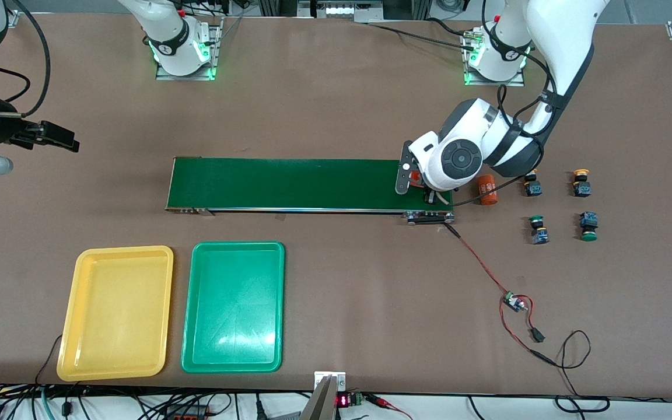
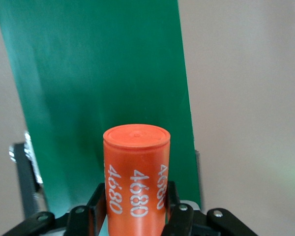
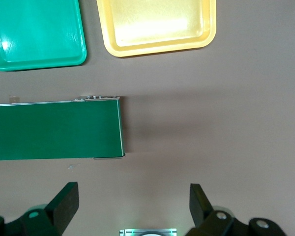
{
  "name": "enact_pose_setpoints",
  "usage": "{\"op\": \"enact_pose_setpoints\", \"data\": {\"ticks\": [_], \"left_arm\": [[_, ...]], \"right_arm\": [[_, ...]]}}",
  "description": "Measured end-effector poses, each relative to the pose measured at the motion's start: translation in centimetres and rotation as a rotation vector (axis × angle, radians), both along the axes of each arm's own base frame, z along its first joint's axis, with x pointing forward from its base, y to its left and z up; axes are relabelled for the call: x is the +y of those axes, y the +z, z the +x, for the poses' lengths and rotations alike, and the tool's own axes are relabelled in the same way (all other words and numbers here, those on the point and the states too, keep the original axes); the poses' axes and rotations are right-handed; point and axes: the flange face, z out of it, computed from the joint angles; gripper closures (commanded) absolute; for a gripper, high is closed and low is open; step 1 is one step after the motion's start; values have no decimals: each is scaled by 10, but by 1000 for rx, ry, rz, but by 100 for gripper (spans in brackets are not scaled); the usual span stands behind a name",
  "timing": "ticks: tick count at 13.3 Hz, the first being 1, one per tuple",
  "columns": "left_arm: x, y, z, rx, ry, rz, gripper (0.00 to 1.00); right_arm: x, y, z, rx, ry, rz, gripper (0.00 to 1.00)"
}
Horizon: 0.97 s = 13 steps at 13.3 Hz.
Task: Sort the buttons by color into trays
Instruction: 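Lower the orange cylinder onto the green belt and open the left gripper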
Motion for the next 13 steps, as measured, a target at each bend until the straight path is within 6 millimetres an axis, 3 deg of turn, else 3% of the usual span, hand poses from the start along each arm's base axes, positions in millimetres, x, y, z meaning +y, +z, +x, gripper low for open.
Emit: {"op": "enact_pose_setpoints", "data": {"ticks": [1, 2, 3, 8, 11, 13], "left_arm": [[3, -4, -2, 5, 34, 14, 58], [4, -7, -3, 0, 56, 17, 37], [4, -8, -3, -7, 68, 16, 0], [4, -1, -2, -28, 84, 15, 0], [10, 27, 0, -50, 89, 34, 0], [31, 53, 12, -85, 134, 43, 0]], "right_arm": [[0, 0, 0, 0, 0, 0, 0], [0, 0, 0, 0, 0, 0, 0], [0, 0, 0, 0, 0, 0, 0], [0, 0, 0, 0, 0, 0, 0], [0, 0, 0, 0, 0, 0, 0], [0, 0, 0, 0, 1, 0, 0]]}}
